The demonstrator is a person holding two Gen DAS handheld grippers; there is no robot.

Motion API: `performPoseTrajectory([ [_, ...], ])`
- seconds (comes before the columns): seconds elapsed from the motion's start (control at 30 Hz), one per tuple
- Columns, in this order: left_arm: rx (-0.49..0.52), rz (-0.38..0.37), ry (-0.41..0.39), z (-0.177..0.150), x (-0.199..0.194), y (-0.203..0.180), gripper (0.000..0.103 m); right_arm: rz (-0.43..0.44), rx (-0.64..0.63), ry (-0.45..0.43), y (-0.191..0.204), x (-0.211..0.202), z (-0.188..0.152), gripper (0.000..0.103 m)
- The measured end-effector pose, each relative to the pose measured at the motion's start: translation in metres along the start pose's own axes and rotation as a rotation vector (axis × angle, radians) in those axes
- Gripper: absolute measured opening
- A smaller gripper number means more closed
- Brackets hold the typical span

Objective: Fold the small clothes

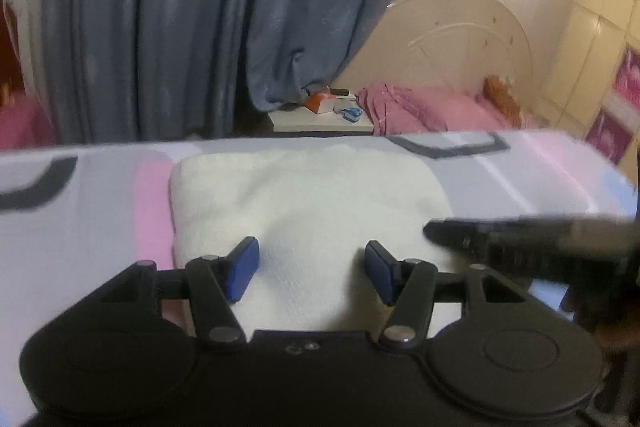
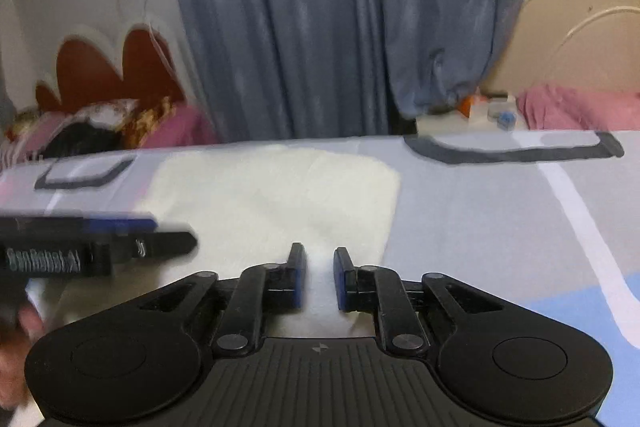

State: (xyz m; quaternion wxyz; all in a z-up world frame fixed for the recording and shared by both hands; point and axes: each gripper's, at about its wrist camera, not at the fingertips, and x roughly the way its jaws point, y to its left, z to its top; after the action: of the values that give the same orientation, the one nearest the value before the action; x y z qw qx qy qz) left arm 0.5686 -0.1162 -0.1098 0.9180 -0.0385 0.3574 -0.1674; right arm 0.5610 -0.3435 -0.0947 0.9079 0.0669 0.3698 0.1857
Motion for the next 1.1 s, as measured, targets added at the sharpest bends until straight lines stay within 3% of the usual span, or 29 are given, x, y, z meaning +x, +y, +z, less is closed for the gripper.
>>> performPoseTrajectory([
  [0.07,0.009,0.004,-0.021,-0.003,-0.014,-0.005,0.057,-0.005,0.002,0.005,-0.001,-0.004,0.000,0.014],
  [0.17,0.067,0.003,-0.072,-0.023,-0.045,-0.013,0.057,0.000,-0.061,-0.065,0.007,-0.032,-0.006,0.014],
  [0.27,0.080,0.002,-0.073,-0.050,-0.064,-0.022,0.057,0.061,-0.116,-0.112,0.020,-0.063,-0.025,0.014],
  [0.37,0.084,-0.008,-0.025,-0.081,-0.079,-0.033,0.058,0.128,-0.168,-0.076,0.029,-0.086,-0.065,0.014],
  [0.43,0.059,-0.014,-0.028,-0.104,-0.095,-0.035,0.058,0.091,-0.232,0.011,0.034,-0.089,-0.096,0.014],
  [0.57,0.101,0.020,-0.037,-0.123,-0.118,-0.044,0.058,0.046,-0.224,-0.010,0.031,-0.115,-0.131,0.014],
  [0.67,0.058,0.029,-0.054,-0.113,-0.129,-0.037,0.067,0.047,-0.155,-0.009,0.027,-0.122,-0.125,0.015],
  [0.7,0.041,0.042,-0.077,-0.109,-0.134,-0.032,0.083,0.039,-0.128,-0.035,0.024,-0.125,-0.116,0.018],
  [0.73,0.021,0.058,-0.111,-0.102,-0.138,-0.026,0.091,0.025,-0.104,-0.079,0.022,-0.135,-0.112,0.031],
  [0.77,0.007,0.063,-0.128,-0.098,-0.142,-0.020,0.090,0.021,-0.085,-0.119,0.022,-0.144,-0.107,0.050],
  [0.8,-0.016,0.070,-0.132,-0.092,-0.140,-0.014,0.087,0.026,-0.070,-0.148,0.021,-0.147,-0.100,0.052],
  [0.9,-0.085,0.081,-0.133,-0.067,-0.123,0.004,0.081,0.048,-0.060,-0.197,0.027,-0.139,-0.080,0.052],
  [0.97,-0.148,0.071,-0.097,-0.053,-0.100,0.016,0.081,0.022,-0.073,-0.218,0.035,-0.122,-0.065,0.041],
  [1.07,-0.167,0.086,0.074,-0.051,-0.062,0.026,0.081,-0.006,0.000,-0.139,0.026,-0.086,-0.053,0.040],
  [1.1,-0.138,0.093,0.070,-0.053,-0.059,0.025,0.083,-0.067,-0.001,-0.038,0.022,-0.062,-0.053,0.040],
])
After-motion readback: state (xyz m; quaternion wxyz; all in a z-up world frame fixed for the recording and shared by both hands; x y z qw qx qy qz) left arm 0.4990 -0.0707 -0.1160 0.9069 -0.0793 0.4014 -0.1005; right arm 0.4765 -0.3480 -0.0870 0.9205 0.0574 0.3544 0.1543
